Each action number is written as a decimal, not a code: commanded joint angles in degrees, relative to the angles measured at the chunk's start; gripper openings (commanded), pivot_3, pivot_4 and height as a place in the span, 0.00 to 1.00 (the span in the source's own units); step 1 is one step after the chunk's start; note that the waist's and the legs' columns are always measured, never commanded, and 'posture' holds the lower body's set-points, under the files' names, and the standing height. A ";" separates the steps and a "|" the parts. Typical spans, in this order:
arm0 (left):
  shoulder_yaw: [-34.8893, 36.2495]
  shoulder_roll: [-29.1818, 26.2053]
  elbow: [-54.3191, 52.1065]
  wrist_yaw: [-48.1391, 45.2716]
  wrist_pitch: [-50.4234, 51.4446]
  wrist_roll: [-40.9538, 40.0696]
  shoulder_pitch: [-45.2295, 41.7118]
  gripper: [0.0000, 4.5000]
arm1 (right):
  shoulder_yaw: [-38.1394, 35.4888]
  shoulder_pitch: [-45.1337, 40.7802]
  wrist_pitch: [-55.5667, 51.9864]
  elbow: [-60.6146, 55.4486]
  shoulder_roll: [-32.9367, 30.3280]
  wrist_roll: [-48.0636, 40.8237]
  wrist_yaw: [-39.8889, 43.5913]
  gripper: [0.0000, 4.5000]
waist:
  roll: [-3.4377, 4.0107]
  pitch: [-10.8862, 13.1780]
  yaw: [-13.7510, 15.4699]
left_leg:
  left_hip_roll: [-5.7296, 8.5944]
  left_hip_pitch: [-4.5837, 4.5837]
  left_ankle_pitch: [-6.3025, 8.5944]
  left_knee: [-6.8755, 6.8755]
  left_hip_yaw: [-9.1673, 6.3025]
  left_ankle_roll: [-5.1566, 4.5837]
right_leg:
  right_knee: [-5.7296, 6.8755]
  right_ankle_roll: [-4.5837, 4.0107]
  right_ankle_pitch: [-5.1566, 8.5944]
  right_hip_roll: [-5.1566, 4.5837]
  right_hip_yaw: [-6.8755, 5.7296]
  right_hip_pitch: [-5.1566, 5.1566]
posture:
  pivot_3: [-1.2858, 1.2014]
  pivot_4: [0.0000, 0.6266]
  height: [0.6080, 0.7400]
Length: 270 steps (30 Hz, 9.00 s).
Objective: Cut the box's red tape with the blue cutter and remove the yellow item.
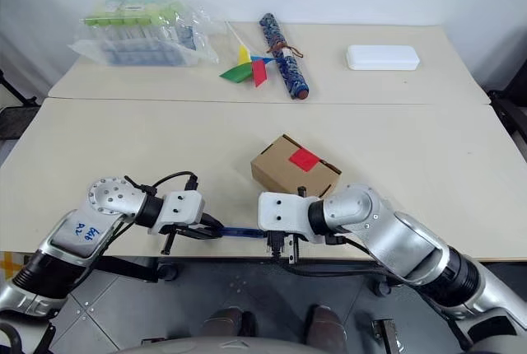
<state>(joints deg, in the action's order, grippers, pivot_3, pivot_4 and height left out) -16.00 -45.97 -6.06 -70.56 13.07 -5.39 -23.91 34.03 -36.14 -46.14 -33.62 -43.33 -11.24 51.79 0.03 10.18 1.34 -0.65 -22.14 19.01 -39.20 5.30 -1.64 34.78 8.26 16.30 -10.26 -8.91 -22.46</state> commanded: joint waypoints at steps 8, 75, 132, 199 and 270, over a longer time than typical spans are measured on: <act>-3.47 -0.83 -1.17 0.44 3.98 3.36 3.52 0.09 | 2.26 -1.93 5.02 4.06 3.69 5.94 1.49 0.00 | 0.01 0.00 0.00 | 0.00 -0.01 0.00 -0.01 0.00 0.00 | 0.00 0.00 0.00 0.00 -0.02 0.00 | 0.52 0.24 1.00; 6.97 2.83 -0.01 7.87 3.54 -1.18 3.36 0.09 | -14.30 -4.31 0.39 6.90 16.30 6.06 6.16 0.00 | 0.06 -0.10 0.11 | -0.04 0.00 -0.04 -0.02 -0.08 0.00 | 0.13 0.00 0.00 -0.03 0.00 -0.01 | 0.52 0.24 1.00; 15.60 14.47 30.33 19.66 -49.99 -0.75 -18.74 0.09 | -30.95 -38.92 -35.36 47.18 17.85 -21.71 -7.28 0.90 | -0.04 -0.03 -3.01 | 0.01 -0.33 -0.02 0.13 0.12 0.03 | 0.07 0.04 -0.03 -0.01 -0.31 -0.24 | 0.52 0.24 1.00; -0.60 16.40 20.68 5.85 22.06 -8.70 -32.07 0.00 | -39.35 -19.94 -37.54 9.10 -5.37 -25.64 -15.58 0.03 | -0.20 0.08 -1.38 | 0.04 -0.46 -0.02 0.09 0.17 0.04 | -0.09 0.09 -0.05 0.02 -0.25 -0.28 | 0.52 0.24 1.00; -2.32 21.33 27.48 6.63 20.46 -1.38 -33.64 0.00 | -35.94 -13.14 -33.04 8.48 -8.81 -27.37 -15.40 0.03 | -0.23 0.09 -1.05 | 0.05 -0.49 -0.02 -0.07 0.12 0.03 | -0.02 0.09 -0.05 0.02 -0.25 -0.25 | 0.52 0.24 1.00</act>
<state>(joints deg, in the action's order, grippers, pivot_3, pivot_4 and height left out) -17.49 -24.62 21.08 -64.34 33.11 -8.36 -57.36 -1.09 -48.87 -80.03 -24.37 -50.72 -39.10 35.90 -0.21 10.26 0.29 -0.60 -22.63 18.99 -39.27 5.42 -1.61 34.76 8.35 16.25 -10.24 -9.16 -22.71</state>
